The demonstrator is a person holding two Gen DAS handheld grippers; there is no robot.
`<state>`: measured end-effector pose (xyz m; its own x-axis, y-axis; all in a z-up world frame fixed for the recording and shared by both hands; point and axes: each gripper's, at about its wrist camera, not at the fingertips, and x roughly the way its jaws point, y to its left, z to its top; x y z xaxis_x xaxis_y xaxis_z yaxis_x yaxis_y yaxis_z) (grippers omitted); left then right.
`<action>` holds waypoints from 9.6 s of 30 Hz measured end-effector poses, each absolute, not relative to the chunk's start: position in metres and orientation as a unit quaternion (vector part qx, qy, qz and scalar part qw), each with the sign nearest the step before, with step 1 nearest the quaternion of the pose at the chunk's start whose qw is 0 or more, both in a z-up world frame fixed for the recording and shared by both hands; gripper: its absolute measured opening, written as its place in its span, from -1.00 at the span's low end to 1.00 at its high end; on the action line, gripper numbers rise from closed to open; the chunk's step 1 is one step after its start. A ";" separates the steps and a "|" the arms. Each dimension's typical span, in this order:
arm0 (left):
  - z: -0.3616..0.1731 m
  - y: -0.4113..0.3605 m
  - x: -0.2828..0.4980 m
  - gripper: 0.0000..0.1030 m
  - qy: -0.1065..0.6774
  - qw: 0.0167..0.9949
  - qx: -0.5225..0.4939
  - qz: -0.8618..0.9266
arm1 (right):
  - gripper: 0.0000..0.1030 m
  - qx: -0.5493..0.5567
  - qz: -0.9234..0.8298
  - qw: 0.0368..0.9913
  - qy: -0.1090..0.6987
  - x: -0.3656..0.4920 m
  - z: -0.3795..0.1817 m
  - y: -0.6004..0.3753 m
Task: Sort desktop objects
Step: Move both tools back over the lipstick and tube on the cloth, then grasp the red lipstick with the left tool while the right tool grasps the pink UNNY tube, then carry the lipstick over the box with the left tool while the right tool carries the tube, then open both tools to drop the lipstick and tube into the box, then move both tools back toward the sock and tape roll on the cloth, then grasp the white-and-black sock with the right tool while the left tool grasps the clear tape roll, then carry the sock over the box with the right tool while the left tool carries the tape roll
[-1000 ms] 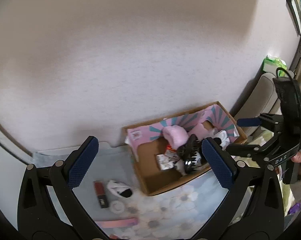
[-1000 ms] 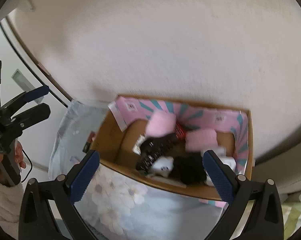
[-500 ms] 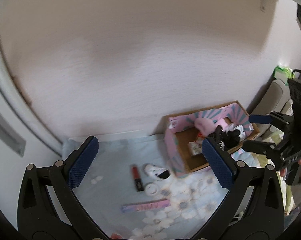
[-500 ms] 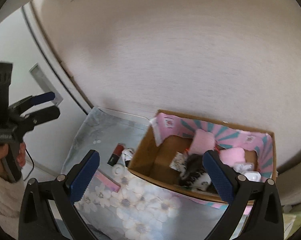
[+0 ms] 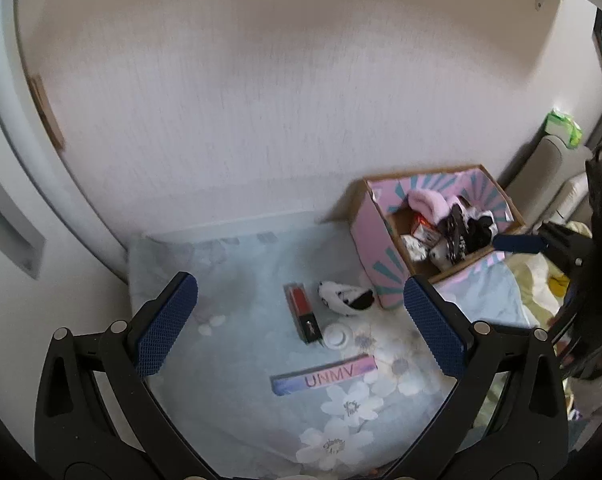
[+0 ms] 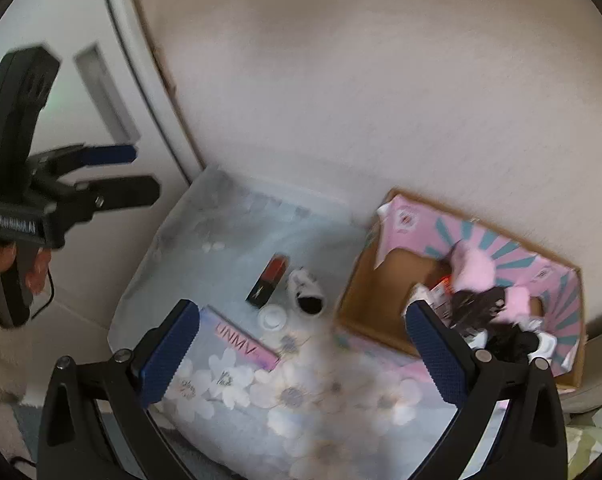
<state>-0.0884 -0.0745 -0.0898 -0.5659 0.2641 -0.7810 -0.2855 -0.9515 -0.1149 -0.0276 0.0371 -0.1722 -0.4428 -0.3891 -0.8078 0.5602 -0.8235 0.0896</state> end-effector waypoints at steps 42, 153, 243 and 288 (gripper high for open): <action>-0.299 -0.039 -0.153 -0.26 0.073 0.188 -0.546 0.813 | -0.36 0.418 -0.741 0.445 0.278 0.002 -0.345 -0.060; -0.075 0.040 -0.134 1.00 0.001 0.254 -0.431 0.866 | 0.99 0.474 -0.799 0.350 0.121 -0.103 -0.179 0.183; -0.237 -0.004 -0.096 -0.78 0.110 0.304 -0.430 0.843 | -0.36 0.535 -0.552 0.440 0.464 -0.133 -0.258 -0.092; -0.151 0.036 -0.103 -0.23 0.175 0.291 -0.388 0.857 | -0.36 0.513 -0.601 0.445 0.421 -0.158 -0.135 -0.008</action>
